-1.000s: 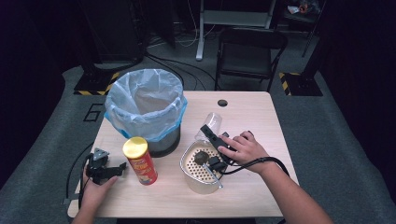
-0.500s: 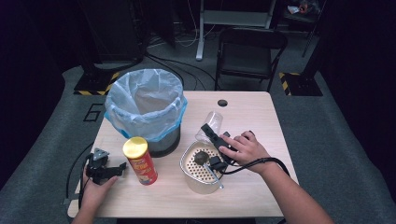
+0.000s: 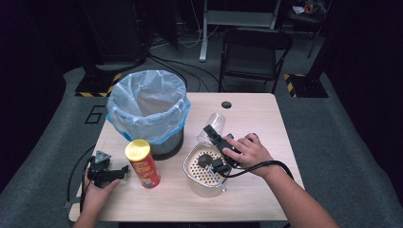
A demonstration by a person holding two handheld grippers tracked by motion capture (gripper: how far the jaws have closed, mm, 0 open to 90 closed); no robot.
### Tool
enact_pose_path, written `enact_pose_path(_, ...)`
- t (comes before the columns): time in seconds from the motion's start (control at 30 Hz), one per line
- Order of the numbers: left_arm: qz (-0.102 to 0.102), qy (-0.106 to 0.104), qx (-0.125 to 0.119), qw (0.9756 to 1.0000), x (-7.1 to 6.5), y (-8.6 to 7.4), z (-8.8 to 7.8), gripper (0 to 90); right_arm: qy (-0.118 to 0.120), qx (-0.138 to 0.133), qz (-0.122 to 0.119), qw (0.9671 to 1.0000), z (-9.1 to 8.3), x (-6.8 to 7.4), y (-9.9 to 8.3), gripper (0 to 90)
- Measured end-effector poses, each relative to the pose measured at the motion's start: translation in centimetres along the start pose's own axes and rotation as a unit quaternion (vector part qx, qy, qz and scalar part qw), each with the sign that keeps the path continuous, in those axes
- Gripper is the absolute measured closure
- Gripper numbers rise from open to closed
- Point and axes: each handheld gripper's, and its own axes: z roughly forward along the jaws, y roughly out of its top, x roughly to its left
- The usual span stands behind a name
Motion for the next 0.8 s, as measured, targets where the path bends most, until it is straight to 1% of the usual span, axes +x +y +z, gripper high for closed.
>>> enact_pose_path(0.03, 0.0, 0.0, 0.0, 1.0, 0.0, 0.0, 0.0, 11.4, 0.006, -0.001, 0.009, 0.9999, 0.0, 0.0, 0.0, 39.7)
enact_pose_path(0.07, 0.0, 0.0, 0.0, 1.0, 0.0, 0.0, 0.0, 11.4, 0.006, -0.001, 0.009, 0.9999, 0.0, 0.0, 0.0, 39.7)
enact_pose_path(0.1, 0.0, 0.0, -0.001, 1.0, 0.0, 0.0, 0.0, 11.4, 0.006, 0.002, 0.026, 0.9997, 0.0, 0.2, 0.0, 39.7)
enact_pose_path(0.13, 0.0, 0.0, -0.001, 1.0, 0.0, 0.0, 0.0, 11.4, 0.003, -0.007, -0.009, 0.9999, 0.1, -0.4, 0.1, 39.7)
enact_pose_path(0.17, 0.0, 0.0, 0.0, 1.0, 0.0, 0.0, 0.0, 11.4, 0.008, 0.002, 0.033, 0.9994, 0.0, 0.1, -0.1, 39.7)
enact_pose_path(0.2, 0.0, 0.0, 0.0, 1.0, 0.0, 0.0, 0.0, 11.4, 0.008, 0.002, 0.033, 0.9994, 0.0, 0.1, -0.1, 39.7)
enact_pose_path(0.23, 0.0, 0.0, 0.0, 1.0, 0.0, 0.0, 0.0, 11.4, 0.009, 0.004, 0.052, 0.9986, 0.0, 0.0, -0.2, 39.7)
enact_pose_path(0.27, 0.0, 0.0, 0.0, 1.0, 0.0, 0.0, 0.0, 11.4, 0.009, 0.004, 0.052, 0.9986, 0.0, 0.0, -0.2, 39.7)
enact_pose_path(0.3, 0.0, 0.0, 0.0, 1.0, 0.0, 0.0, 0.0, 11.4, 0.012, 0.004, 0.072, 0.9973, -0.1, -0.1, -0.3, 39.7)
enact_pose_path(0.33, 0.0, 0.0, 0.0, 1.0, 0.0, 0.0, 0.0, 11.4, 0.012, 0.004, 0.072, 0.9973, -0.1, -0.1, -0.3, 39.7)
enact_pose_path(0.37, 0.0, 0.0, 0.0, 1.0, 0.0, 0.0, 0.0, 11.4, 0.019, 0.005, 0.093, 0.9955, -0.1, -0.2, -0.4, 39.7)
enact_pose_path(0.4, 0.0, 0.0, 0.0, 1.0, 0.0, 0.0, 0.0, 11.4, 0.019, 0.005, 0.093, 0.9955, -0.1, -0.2, -0.4, 39.7)
enact_pose_path(0.43, 0.0, 0.0, 0.0, 1.0, 0.0, 0.0, 0.0, 11.4, 0.02, 0.006, 0.109, 0.9938, -0.1, -0.4, -0.5, 39.7)
enact_pose_path(0.47, 0.0, 0.0, 0.0, 1.0, 0.0, 0.0, 0.0, 11.4, 0.02, 0.006, 0.109, 0.9938, -0.1, -0.4, -0.5, 39.7)
enact_pose_path(0.5, 0.0, 0.0, 0.0, 1.0, 0.0, 0.0, 0.0, 11.4, 0.018, 0.007, 0.119, 0.9927, -0.1, -0.5, -0.6, 39.7)
enact_pose_path(0.53, 0.0, 0.0, 0.0, 1.0, 0.0, 0.0, 0.0, 11.4, 0.018, 0.007, 0.119, 0.9927, -0.1, -0.5, -0.6, 39.7)
enact_pose_path(0.57, 0.0, 0.0, 0.0, 1.0, 0.0, 0.0, 0.0, 11.4, 0.024, 0.003, 0.142, 0.9896, -0.1, -0.8, -0.7, 39.8)
enact_pose_path(0.6, 0.0, 0.0, 0.0, 1.0, 0.0, 0.0, 0.0, 11.4, 0.024, 0.003, 0.142, 0.9896, -0.1, -0.8, -0.7, 39.8)
enact_pose_path(0.73, 0.0, 0.0, 0.0, 1.0, 0.0, 0.0, 0.0, 11.4, 0.016, 0.009, 0.176, 0.9842, -0.2, -0.9, -0.8, 39.8)
enact_pose_path(0.8, 0.0, 0.0, 0.0, 1.0, 0.0, 0.0, 0.0, 11.4, 0.017, 0.011, 0.186, 0.9824, -0.2, -0.8, -0.8, 39.7)
